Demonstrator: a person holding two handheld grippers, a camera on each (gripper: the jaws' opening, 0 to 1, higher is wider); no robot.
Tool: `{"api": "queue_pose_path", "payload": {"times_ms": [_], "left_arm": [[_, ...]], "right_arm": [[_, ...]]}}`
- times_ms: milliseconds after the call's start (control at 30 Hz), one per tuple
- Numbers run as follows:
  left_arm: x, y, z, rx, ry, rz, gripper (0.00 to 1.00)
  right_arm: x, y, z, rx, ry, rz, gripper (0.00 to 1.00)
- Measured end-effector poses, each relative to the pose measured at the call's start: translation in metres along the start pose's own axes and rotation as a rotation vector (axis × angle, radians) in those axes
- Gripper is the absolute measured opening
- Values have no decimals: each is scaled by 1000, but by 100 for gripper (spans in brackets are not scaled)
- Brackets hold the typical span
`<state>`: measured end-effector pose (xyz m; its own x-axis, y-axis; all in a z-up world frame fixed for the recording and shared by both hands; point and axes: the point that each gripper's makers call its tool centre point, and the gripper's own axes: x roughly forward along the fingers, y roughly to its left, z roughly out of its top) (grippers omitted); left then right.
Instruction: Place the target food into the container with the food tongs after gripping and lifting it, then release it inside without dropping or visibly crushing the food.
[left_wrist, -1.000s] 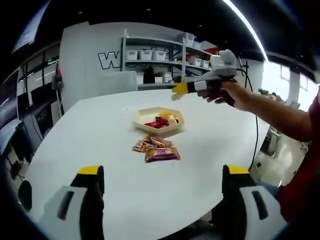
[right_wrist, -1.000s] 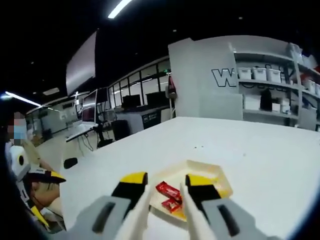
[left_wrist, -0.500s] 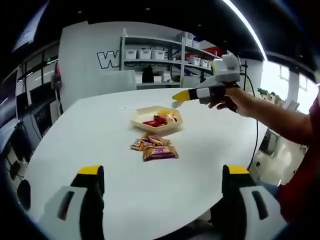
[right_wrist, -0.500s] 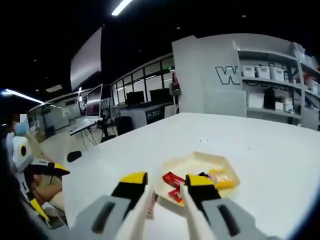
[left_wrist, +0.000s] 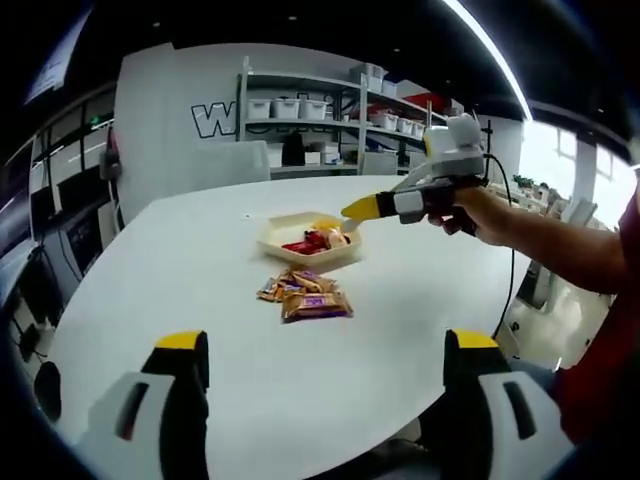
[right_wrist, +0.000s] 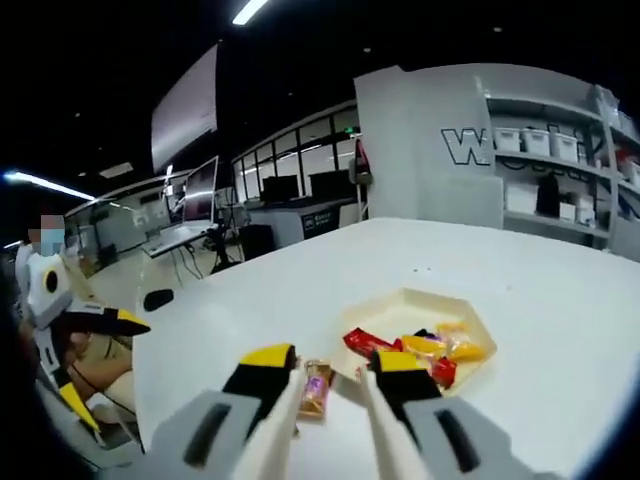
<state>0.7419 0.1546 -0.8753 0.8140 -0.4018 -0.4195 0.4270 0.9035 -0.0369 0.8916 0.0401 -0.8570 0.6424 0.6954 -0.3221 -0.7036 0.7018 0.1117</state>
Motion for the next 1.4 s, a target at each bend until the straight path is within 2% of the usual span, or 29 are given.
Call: {"api": "queue_pose_path", "payload": {"times_ms": [333,700,1400], "left_arm": [[-1,-3,-2,5,5,-5,96],[-2,-3,-1,11,8,-4,95],[0,-1,-3,8,11,-6,95]], "right_arm": [[3,16,-15,-17,28,41,25],[13,43,-34,-51,71,121,25],[26,61,-55,-122,127,170,25]]}}
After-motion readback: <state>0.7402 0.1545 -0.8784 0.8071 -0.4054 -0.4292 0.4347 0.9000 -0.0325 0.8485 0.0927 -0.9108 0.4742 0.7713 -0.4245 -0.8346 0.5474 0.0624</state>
